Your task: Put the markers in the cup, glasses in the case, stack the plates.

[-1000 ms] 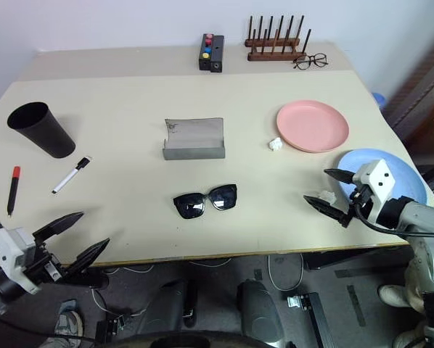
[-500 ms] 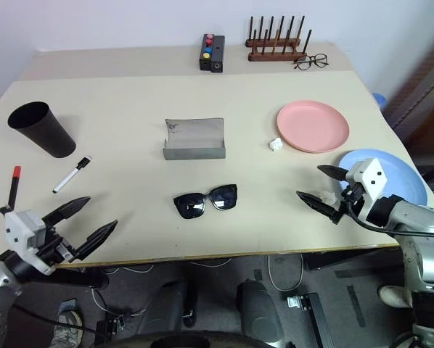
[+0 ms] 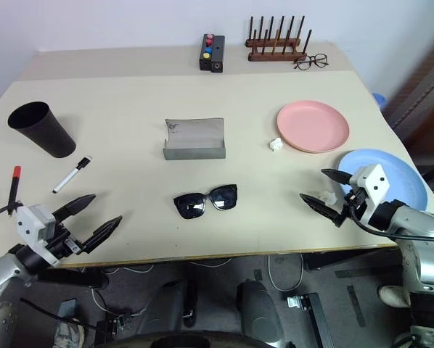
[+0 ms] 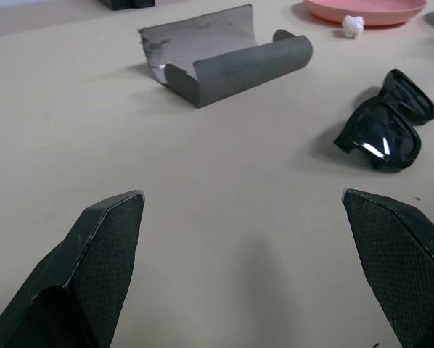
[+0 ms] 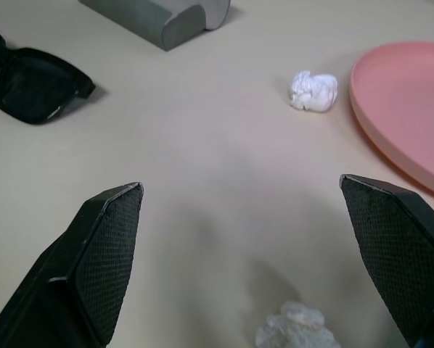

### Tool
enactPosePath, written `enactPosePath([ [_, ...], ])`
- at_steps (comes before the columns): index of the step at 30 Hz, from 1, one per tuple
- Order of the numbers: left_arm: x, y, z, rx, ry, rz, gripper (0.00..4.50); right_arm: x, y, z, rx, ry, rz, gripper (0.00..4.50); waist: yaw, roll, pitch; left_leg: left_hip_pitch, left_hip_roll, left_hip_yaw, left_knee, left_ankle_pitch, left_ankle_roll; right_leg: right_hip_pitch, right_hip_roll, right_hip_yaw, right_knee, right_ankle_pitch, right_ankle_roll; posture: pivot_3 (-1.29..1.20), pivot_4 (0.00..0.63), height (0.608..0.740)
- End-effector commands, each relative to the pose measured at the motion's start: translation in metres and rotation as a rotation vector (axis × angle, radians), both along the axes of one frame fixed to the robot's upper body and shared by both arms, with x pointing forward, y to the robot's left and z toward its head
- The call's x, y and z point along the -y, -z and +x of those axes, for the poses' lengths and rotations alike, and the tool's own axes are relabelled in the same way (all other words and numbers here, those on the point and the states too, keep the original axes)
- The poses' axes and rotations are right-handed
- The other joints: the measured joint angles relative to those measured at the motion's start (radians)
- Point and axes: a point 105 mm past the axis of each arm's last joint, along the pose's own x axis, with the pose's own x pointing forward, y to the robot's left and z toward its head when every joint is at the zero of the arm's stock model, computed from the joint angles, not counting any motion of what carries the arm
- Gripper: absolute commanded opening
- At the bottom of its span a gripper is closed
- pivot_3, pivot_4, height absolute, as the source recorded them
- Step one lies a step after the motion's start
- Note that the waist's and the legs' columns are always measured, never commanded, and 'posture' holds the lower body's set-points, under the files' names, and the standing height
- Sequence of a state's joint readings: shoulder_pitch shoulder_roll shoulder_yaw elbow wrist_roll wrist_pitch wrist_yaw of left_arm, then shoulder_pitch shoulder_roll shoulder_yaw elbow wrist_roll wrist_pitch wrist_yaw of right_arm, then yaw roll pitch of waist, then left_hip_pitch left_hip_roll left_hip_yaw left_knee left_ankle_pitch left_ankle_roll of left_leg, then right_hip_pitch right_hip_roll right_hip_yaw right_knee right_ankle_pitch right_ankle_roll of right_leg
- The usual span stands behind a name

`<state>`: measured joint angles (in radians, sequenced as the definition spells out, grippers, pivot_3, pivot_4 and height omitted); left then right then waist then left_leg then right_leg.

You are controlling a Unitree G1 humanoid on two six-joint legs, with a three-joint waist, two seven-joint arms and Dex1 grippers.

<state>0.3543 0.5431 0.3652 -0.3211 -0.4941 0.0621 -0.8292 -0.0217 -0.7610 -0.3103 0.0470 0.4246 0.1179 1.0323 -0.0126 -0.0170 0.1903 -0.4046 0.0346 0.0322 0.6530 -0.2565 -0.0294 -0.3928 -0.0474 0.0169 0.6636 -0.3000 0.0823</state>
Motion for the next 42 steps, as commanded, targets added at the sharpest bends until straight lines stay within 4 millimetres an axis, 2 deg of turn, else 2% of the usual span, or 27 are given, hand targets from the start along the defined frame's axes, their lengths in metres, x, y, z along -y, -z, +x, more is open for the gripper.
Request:
enactPosePath([
  [1, 0.008, -0.010, 0.001, 0.039, 0.011, 0.012, 4.50, -0.004, -0.005, 0.004, 0.033, -0.029, -0.006, 4.44, 0.000, 0.000, 0.000, 0.000, 0.000, 0.000, 0.000, 0.000, 0.000, 0.000, 0.000, 0.000, 0.000, 0.000, 0.000, 0.00, 0.150, 0.740],
  [5, 0.005, -0.013, 0.002, 0.044, -0.005, 0.021, 4.50, -0.009, -0.005, 0.004, 0.036, -0.052, -0.011, 4.44, -0.001, 0.000, 0.000, 0.000, 0.000, 0.000, 0.000, 0.000, 0.000, 0.000, 0.000, 0.000, 0.000, 0.000, 0.000, 0.00, 0.150, 0.740],
  [9, -0.001, -0.016, 0.005, 0.045, -0.044, 0.030, 4.50, -0.028, -0.011, 0.006, 0.064, -0.095, -0.009, 4.44, 0.000, 0.000, 0.000, 0.000, 0.000, 0.000, 0.000, 0.000, 0.000, 0.000, 0.000, 0.000, 0.000, 0.000, 0.000, 0.00, 0.150, 0.740],
  [11, -0.002, -0.026, 0.012, 0.060, -0.072, -0.015, 4.50, -0.044, -0.025, 0.009, 0.094, -0.154, 0.007, 4.44, -0.001, 0.000, 0.000, 0.000, 0.000, 0.000, 0.000, 0.000, 0.000, 0.000, 0.000, 0.000, 0.001, 0.000, 0.000, 0.00, 0.150, 0.740],
  [13, -0.006, -0.027, 0.020, 0.059, -0.121, -0.032, 4.50, -0.060, -0.037, 0.014, 0.144, -0.219, 0.008, 4.44, -0.001, 0.000, 0.000, 0.000, 0.000, 0.000, 0.000, 0.000, 0.000, 0.000, 0.000, 0.000, 0.001, 0.000, 0.000, 0.00, 0.150, 0.740],
  [15, -0.012, -0.032, 0.033, 0.075, -0.225, -0.096, 4.50, -0.080, -0.048, 0.019, 0.175, -0.329, 0.006, 4.44, -0.002, 0.000, 0.000, 0.000, 0.000, -0.001, 0.001, 0.000, 0.000, 0.000, 0.000, 0.000, 0.002, 0.000, 0.000, 0.00, 0.150, 0.740],
  [18, 0.000, -0.040, 0.044, 0.081, -0.304, -0.211, 4.50, -0.114, -0.062, 0.021, 0.198, -0.528, 0.027, 4.44, -0.002, 0.000, 0.000, 0.000, 0.000, -0.001, 0.001, 0.000, 0.000, 0.000, 0.000, 0.000, 0.002, 0.001, 0.001, 0.00, 0.150, 0.740],
  [24, 0.001, -0.041, 0.049, 0.015, -0.408, -0.293, 4.50, -0.141, -0.061, 0.017, 0.184, -0.732, 0.009, 4.44, 0.003, -0.001, 0.000, -0.002, 0.000, -0.003, 0.001, 0.000, 0.000, 0.000, -0.001, -0.002, 0.002, 0.001, 0.001, 0.00, 0.150, 0.740],
  [29, -0.020, -0.036, 0.049, -0.076, -0.534, -0.170, 4.50, -0.162, -0.061, 0.027, 0.192, -0.810, -0.006, 4.44, -0.007, 0.000, 0.000, -0.001, 0.000, -0.002, 0.002, 0.000, 0.000, 0.000, 0.000, -0.002, 0.003, 0.002, 0.000, 0.00, 0.150, 0.740],
  [32, -0.024, -0.036, 0.051, -0.155, -0.499, -0.123, 4.50, -0.169, -0.064, 0.035, 0.201, -0.823, -0.006, 4.44, -0.003, -0.001, 0.000, -0.001, 0.000, -0.003, 0.002, 0.000, 0.000, -0.001, 0.000, -0.002, 0.003, 0.002, 0.000, 0.00, 0.150, 0.740],
  [38, -0.035, -0.038, 0.064, -0.267, -0.360, 0.076, 4.50, -0.178, -0.068, 0.046, 0.213, -0.821, 0.007, 4.44, 0.000, -0.001, 0.000, -0.001, -0.001, -0.003, 0.002, 0.001, -0.001, -0.001, 0.000, -0.003, 0.003, 0.002, 0.000, 0.00, 0.150, 0.740],
  [42, -0.048, -0.028, 0.067, -0.336, -0.281, 0.165, 4.50, -0.177, -0.064, 0.049, 0.207, -0.819, 0.009, 4.44, -0.003, -0.001, 0.000, -0.001, -0.001, -0.001, 0.000, 0.001, -0.001, -0.002, -0.001, -0.003, 0.002, 0.002, 0.000, 0.00, 0.150, 0.740],
])
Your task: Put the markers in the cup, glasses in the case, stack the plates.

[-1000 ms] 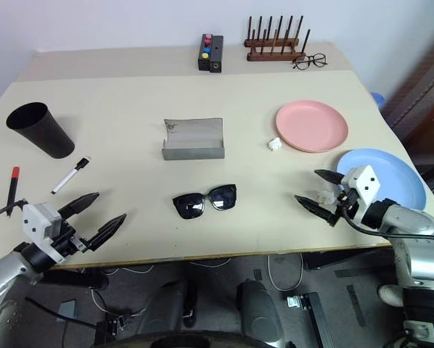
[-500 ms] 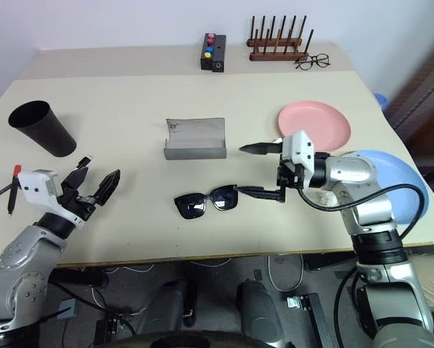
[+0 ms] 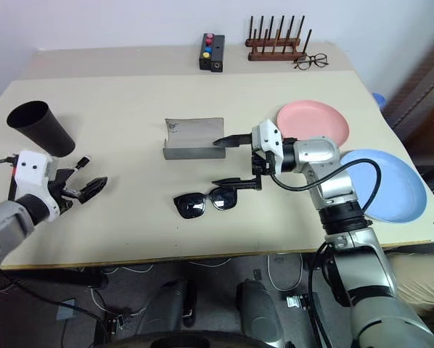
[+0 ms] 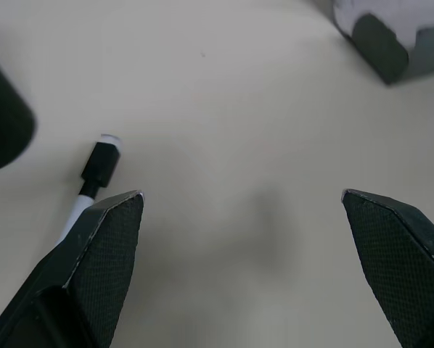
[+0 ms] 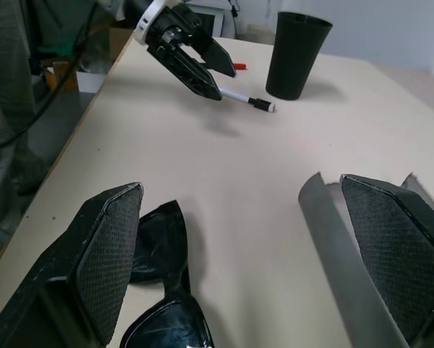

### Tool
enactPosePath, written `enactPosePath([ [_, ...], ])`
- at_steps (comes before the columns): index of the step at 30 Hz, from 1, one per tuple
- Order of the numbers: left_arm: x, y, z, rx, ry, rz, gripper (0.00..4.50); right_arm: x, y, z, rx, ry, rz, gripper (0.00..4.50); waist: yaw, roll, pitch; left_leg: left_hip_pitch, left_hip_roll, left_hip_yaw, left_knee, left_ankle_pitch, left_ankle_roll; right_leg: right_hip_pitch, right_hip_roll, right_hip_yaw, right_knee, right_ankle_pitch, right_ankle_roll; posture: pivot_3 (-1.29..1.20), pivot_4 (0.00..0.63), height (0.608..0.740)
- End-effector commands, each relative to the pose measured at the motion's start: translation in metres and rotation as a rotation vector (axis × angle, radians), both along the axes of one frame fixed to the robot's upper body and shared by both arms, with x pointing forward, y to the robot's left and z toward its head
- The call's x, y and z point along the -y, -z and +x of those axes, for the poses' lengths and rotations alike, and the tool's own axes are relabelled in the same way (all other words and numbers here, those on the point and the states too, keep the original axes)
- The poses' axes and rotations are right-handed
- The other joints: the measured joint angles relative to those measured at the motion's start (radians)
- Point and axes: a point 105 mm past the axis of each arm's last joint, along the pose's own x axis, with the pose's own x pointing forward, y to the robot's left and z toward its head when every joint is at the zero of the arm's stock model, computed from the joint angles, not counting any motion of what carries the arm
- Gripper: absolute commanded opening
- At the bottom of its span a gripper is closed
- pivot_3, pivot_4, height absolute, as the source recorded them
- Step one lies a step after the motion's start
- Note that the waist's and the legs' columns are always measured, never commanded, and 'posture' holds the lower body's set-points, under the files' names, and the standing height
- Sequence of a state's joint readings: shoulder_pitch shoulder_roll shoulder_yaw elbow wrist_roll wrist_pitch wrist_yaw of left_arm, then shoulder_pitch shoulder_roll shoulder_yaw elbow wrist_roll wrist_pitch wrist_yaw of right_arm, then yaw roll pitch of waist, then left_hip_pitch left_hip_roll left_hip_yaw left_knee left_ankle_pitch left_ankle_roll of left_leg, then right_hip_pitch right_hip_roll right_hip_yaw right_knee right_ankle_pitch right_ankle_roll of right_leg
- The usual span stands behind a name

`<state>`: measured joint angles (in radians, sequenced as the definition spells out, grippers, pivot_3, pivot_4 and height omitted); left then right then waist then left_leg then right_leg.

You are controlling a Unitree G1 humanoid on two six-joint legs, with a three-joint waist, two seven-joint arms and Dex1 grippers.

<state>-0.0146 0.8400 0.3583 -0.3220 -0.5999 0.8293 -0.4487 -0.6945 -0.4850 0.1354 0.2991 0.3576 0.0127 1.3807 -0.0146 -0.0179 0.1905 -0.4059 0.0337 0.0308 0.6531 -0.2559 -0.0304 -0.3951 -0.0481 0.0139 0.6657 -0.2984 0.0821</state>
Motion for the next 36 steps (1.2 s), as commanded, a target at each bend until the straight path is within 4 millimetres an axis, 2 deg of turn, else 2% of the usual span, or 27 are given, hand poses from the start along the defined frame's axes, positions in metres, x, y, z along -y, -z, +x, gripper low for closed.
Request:
enactPosePath([
  [1, -0.007, 0.005, 0.003, -0.040, 0.075, 0.042, 4.50, 0.000, -0.009, 0.003, 0.045, -0.008, 0.013, 4.44, -0.001, 0.000, 0.000, 0.000, 0.000, 0.000, -0.001, 0.000, 0.000, -0.001, 0.000, 0.000, 0.000, 0.000, 0.000, 0.00, 0.150, 0.740],
  [5, -0.011, 0.009, 0.008, -0.071, 0.141, 0.057, 4.50, 0.005, -0.003, 0.006, 0.035, -0.002, -0.006, 4.44, -0.002, 0.000, 0.000, 0.000, 0.001, 0.001, -0.001, 0.000, 0.000, -0.002, 0.000, 0.000, 0.000, 0.000, 0.000, 0.00, 0.150, 0.740],
  [9, -0.013, -0.001, 0.013, -0.055, 0.220, 0.094, 4.50, 0.008, 0.004, 0.009, 0.028, 0.009, -0.021, 4.44, -0.002, 0.000, 0.000, -0.001, 0.001, 0.001, -0.001, 0.000, 0.000, -0.002, 0.000, 0.000, 0.000, 0.000, 0.000, 0.00, 0.150, 0.740],
  [15, -0.027, -0.022, 0.027, -0.047, 0.226, 0.119, 4.50, 0.002, 0.007, 0.011, 0.025, 0.013, -0.008, 4.44, -0.002, 0.000, 0.000, -0.001, 0.001, 0.001, -0.001, 0.000, 0.000, -0.002, 0.000, 0.000, 0.000, 0.000, 0.000, 0.00, 0.150, 0.740],
  [21, -0.042, -0.027, 0.034, -0.067, 0.173, 0.121, 4.50, 0.001, 0.006, 0.010, 0.028, 0.021, -0.002, 4.44, -0.004, 0.000, 0.000, -0.002, 0.001, 0.002, -0.001, 0.000, 0.000, -0.004, 0.000, 0.001, 0.001, 0.000, 0.000, 0.00, 0.150, 0.740],
  [30, -0.068, -0.018, 0.047, -0.151, 0.037, 0.124, 4.50, 0.005, 0.002, 0.005, 0.027, 0.039, 0.008, 4.44, 0.000, 0.000, 0.000, -0.003, 0.000, 0.002, -0.001, 0.000, 0.000, -0.005, 0.000, 0.001, 0.001, 0.000, 0.000, 0.00, 0.150, 0.740],
  [36, -0.066, -0.007, 0.051, -0.210, 0.024, 0.081, 4.50, 0.010, 0.004, 0.002, 0.024, 0.056, 0.007, 4.44, 0.000, 0.000, 0.000, -0.003, 0.000, 0.002, -0.001, 0.000, 0.000, -0.005, 0.000, 0.001, 0.002, 0.000, 0.000, 0.00, 0.150, 0.740],
])
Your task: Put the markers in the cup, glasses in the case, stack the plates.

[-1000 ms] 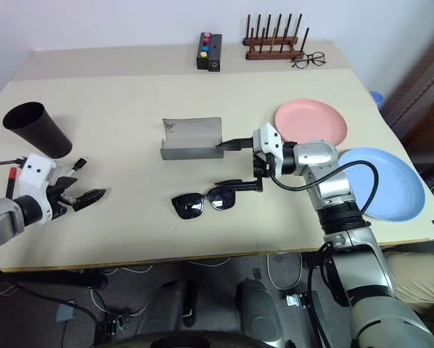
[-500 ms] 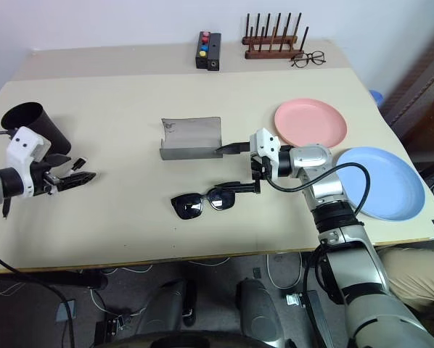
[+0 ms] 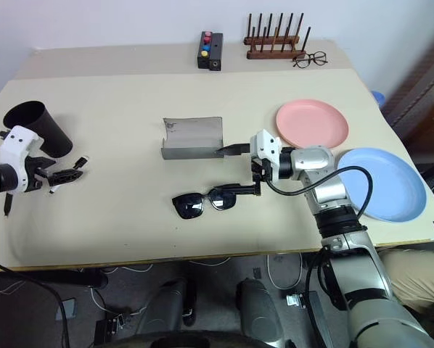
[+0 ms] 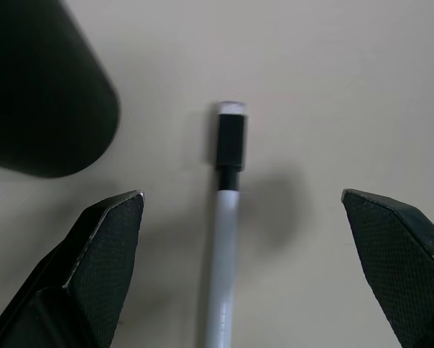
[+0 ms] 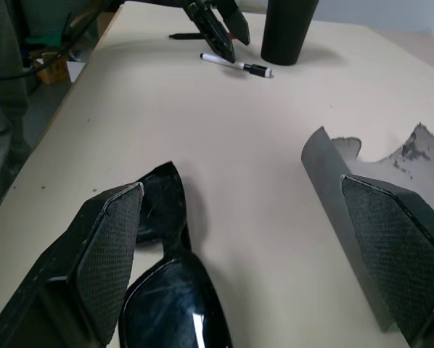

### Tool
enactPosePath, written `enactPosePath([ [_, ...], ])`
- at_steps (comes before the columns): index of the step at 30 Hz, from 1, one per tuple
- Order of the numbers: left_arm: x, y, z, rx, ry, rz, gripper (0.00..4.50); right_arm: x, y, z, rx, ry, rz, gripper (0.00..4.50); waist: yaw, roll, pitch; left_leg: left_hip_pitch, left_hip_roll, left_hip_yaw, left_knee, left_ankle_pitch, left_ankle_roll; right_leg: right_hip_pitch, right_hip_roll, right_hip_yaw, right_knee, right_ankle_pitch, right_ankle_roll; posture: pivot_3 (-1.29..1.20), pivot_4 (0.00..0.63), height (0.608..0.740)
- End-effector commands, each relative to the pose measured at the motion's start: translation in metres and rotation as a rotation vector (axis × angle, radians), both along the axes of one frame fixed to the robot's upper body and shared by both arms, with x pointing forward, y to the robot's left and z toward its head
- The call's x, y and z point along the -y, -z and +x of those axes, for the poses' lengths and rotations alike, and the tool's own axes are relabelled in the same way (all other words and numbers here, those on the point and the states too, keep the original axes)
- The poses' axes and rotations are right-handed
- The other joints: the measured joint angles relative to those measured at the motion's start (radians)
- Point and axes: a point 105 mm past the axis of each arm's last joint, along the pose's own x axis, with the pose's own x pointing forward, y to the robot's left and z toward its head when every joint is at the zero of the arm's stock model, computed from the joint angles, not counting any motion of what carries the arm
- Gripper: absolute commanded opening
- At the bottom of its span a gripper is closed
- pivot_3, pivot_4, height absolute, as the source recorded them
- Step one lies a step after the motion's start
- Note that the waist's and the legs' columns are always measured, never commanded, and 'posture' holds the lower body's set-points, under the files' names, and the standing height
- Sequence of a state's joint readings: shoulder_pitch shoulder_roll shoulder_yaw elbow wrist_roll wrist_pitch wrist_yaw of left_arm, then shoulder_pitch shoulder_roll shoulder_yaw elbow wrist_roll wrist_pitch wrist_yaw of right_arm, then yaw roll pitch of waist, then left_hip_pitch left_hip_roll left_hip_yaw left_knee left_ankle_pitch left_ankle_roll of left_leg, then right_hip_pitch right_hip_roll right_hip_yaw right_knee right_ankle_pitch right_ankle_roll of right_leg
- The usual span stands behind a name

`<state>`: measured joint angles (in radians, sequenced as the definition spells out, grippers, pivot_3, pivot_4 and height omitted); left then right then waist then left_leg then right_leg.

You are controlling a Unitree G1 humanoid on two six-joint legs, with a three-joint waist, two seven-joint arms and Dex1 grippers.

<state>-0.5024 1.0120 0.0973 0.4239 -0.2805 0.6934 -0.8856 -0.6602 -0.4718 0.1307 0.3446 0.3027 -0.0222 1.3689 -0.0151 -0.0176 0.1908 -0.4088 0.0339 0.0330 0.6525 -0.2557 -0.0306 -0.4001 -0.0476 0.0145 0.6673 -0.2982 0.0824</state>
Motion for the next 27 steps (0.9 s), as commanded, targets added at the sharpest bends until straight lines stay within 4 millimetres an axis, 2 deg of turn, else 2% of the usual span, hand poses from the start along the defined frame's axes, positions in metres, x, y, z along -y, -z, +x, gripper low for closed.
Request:
enactPosePath([
  [1, 0.002, 0.002, 0.002, -0.016, 0.000, 0.006, 4.50, 0.005, -0.016, -0.002, 0.053, 0.010, 0.036, 4.44, 0.000, 0.000, 0.000, 0.000, 0.000, 0.000, 0.000, 0.000, 0.000, 0.000, 0.000, 0.000, 0.000, 0.000, 0.000, 0.00, 0.150, 0.740],
  [10, 0.012, 0.026, -0.002, -0.152, 0.032, -0.008, 4.50, 0.004, -0.016, -0.002, 0.050, 0.012, 0.031, 4.44, 0.002, 0.000, 0.000, 0.000, 0.000, 0.000, 0.000, 0.000, 0.000, 0.000, 0.000, 0.000, 0.001, 0.000, 0.000, 0.00, 0.150, 0.740],
  [20, 0.007, 0.025, 0.000, -0.164, 0.021, 0.033, 4.50, 0.004, -0.016, -0.002, 0.050, 0.015, 0.031, 4.44, 0.001, 0.000, 0.000, 0.000, 0.000, 0.000, 0.001, 0.000, 0.000, 0.000, 0.000, 0.000, 0.001, 0.000, 0.000, 0.00, 0.150, 0.740],
  [21, 0.007, 0.024, 0.000, -0.160, 0.020, 0.038, 3.94, 0.004, -0.016, -0.002, 0.049, 0.015, 0.032, 4.50, 0.001, 0.000, 0.000, 0.000, 0.000, 0.000, 0.001, 0.000, 0.000, 0.000, 0.000, 0.000, 0.001, 0.000, 0.000, 0.00, 0.150, 0.740],
  [23, 0.006, 0.022, -0.001, -0.159, 0.025, 0.046, 3.22, 0.003, -0.015, -0.002, 0.048, 0.015, 0.032, 4.50, 0.000, 0.000, 0.000, 0.000, 0.000, 0.000, 0.001, 0.000, 0.000, 0.000, 0.000, 0.000, 0.001, 0.000, 0.000, 0.00, 0.150, 0.740],
  [27, 0.008, 0.021, -0.004, -0.166, 0.030, 0.036, 1.24, 0.002, -0.013, -0.003, 0.043, 0.012, 0.034, 4.50, 0.000, 0.000, 0.000, 0.000, 0.000, 0.000, 0.001, 0.000, 0.000, 0.000, 0.000, 0.000, 0.001, 0.000, 0.000, 0.00, 0.150, 0.740],
])
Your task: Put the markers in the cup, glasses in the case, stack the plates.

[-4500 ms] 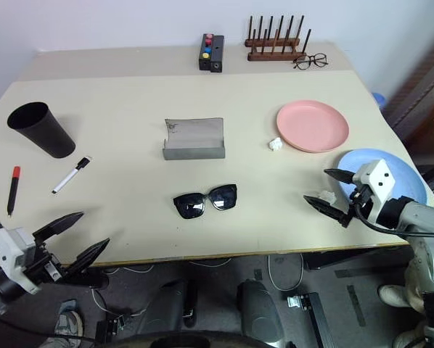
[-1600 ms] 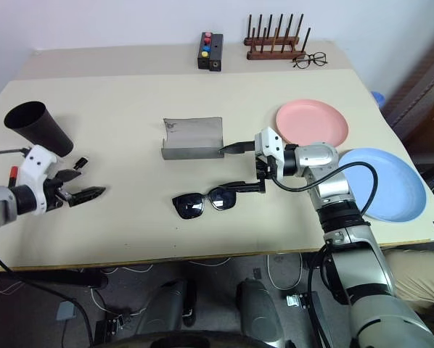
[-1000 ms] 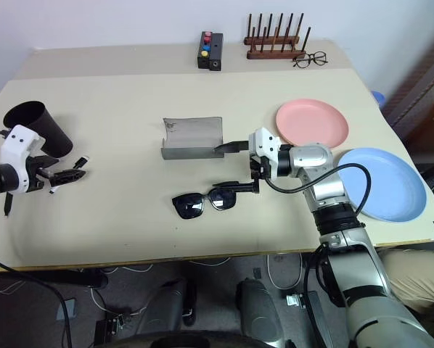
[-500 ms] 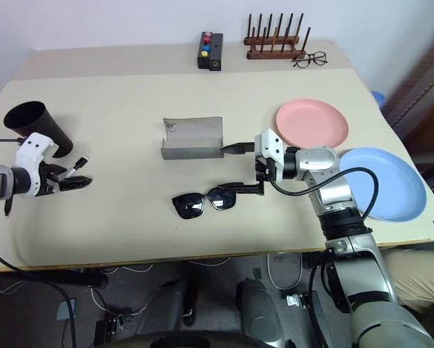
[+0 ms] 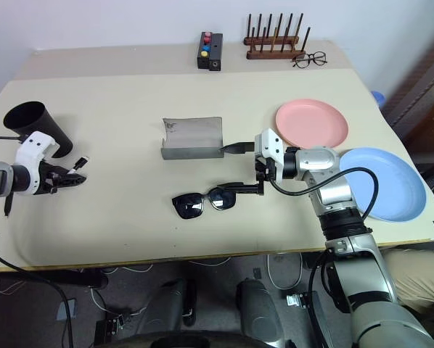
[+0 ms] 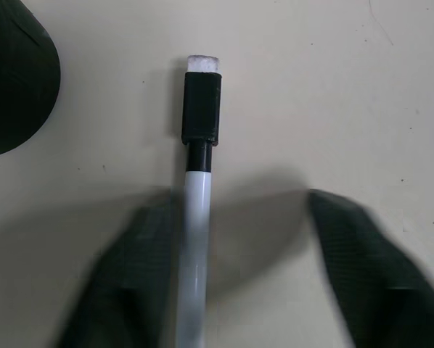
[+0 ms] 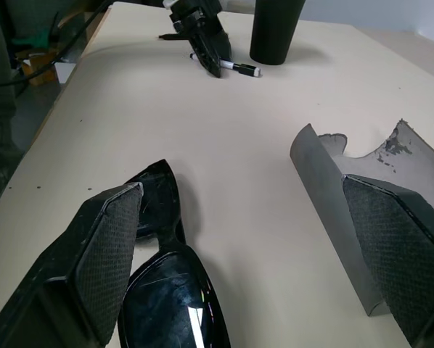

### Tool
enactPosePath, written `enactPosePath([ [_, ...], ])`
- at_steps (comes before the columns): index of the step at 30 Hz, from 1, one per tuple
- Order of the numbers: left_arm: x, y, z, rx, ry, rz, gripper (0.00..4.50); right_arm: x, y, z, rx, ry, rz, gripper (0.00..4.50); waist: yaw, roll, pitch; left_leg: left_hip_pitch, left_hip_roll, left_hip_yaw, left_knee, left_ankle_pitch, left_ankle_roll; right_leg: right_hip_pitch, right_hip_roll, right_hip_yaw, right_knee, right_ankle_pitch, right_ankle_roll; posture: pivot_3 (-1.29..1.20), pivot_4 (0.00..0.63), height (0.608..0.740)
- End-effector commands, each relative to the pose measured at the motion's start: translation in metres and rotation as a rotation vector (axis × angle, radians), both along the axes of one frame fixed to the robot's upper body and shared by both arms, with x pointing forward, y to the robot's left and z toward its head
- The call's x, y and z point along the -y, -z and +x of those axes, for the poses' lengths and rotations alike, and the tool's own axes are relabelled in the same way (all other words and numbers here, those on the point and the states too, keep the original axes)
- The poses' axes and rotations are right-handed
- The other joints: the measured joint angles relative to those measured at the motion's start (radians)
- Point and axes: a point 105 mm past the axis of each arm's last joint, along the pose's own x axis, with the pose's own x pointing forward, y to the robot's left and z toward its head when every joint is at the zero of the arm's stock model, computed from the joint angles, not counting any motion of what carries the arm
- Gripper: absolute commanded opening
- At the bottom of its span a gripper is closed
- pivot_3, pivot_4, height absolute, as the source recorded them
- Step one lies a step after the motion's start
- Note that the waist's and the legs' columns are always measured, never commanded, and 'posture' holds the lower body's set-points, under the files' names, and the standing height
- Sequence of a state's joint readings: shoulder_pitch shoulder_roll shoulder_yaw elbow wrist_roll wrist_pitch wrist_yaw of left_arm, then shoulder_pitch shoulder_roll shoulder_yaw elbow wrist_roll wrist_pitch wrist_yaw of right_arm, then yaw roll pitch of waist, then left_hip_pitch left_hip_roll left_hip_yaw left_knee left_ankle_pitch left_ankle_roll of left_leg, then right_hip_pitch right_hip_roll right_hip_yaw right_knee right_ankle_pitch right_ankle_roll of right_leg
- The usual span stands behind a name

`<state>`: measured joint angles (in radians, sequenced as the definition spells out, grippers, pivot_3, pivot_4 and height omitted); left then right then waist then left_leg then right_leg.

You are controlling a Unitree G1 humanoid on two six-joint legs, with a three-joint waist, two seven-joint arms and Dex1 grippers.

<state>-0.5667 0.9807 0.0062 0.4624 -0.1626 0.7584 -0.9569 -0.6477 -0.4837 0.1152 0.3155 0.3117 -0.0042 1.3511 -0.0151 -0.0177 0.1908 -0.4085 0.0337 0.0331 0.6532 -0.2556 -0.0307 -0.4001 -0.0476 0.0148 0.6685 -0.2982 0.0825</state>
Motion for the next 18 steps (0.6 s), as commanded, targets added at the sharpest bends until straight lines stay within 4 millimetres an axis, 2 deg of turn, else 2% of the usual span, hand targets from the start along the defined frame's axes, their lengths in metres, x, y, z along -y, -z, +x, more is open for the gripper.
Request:
enactPosePath([
  [1, -0.001, 0.002, -0.007, -0.029, -0.002, -0.007, 0.73, -0.002, -0.009, -0.003, 0.036, -0.013, 0.022, 4.50, 0.000, 0.000, 0.000, 0.000, 0.000, 0.000, 0.000, 0.000, 0.000, 0.000, 0.000, 0.000, 0.000, 0.000, 0.000, 0.00, 0.150, 0.740],
  [2, -0.001, 0.002, -0.008, -0.030, -0.005, -0.007, 0.23, -0.002, -0.009, -0.002, 0.035, -0.013, 0.022, 4.50, 0.000, 0.000, 0.000, 0.000, 0.000, 0.000, 0.000, 0.000, 0.000, 0.000, 0.000, 0.000, 0.000, 0.000, 0.000, 0.00, 0.150, 0.740],
  [3, -0.002, 0.002, -0.009, -0.030, -0.009, -0.010, 0.10, -0.002, -0.009, -0.002, 0.034, -0.013, 0.022, 4.50, 0.000, 0.000, 0.000, 0.000, 0.000, 0.000, 0.000, 0.000, 0.000, 0.000, 0.000, 0.000, 0.000, 0.000, 0.000, 0.00, 0.150, 0.740],
  [9, 0.003, -0.001, -0.014, -0.017, -0.007, -0.050, 0.10, -0.004, -0.011, 0.002, 0.036, -0.006, 0.034, 4.50, -0.003, 0.000, 0.000, 0.000, 0.000, 0.000, 0.000, 0.000, 0.000, 0.000, 0.000, 0.000, 0.000, 0.000, 0.000, 0.00, 0.150, 0.740],
  [12, 0.013, -0.012, -0.016, 0.024, 0.021, -0.110, 0.10, -0.006, -0.017, 0.008, 0.054, 0.024, 0.072, 4.50, -0.004, 0.000, 0.000, 0.000, 0.001, 0.000, 0.000, 0.000, 0.000, 0.000, 0.000, 0.000, 0.000, 0.000, 0.000, 0.00, 0.150, 0.740],
  [18, 0.051, -0.049, -0.024, 0.186, 0.133, -0.260, 0.10, -0.011, -0.027, 0.016, 0.028, 0.041, 0.139, 4.50, 0.000, 0.000, 0.000, -0.001, 0.001, 0.000, 0.000, 0.000, 0.000, -0.001, -0.001, 0.000, 0.000, 0.000, 0.000, 0.00, 0.150, 0.740],
])
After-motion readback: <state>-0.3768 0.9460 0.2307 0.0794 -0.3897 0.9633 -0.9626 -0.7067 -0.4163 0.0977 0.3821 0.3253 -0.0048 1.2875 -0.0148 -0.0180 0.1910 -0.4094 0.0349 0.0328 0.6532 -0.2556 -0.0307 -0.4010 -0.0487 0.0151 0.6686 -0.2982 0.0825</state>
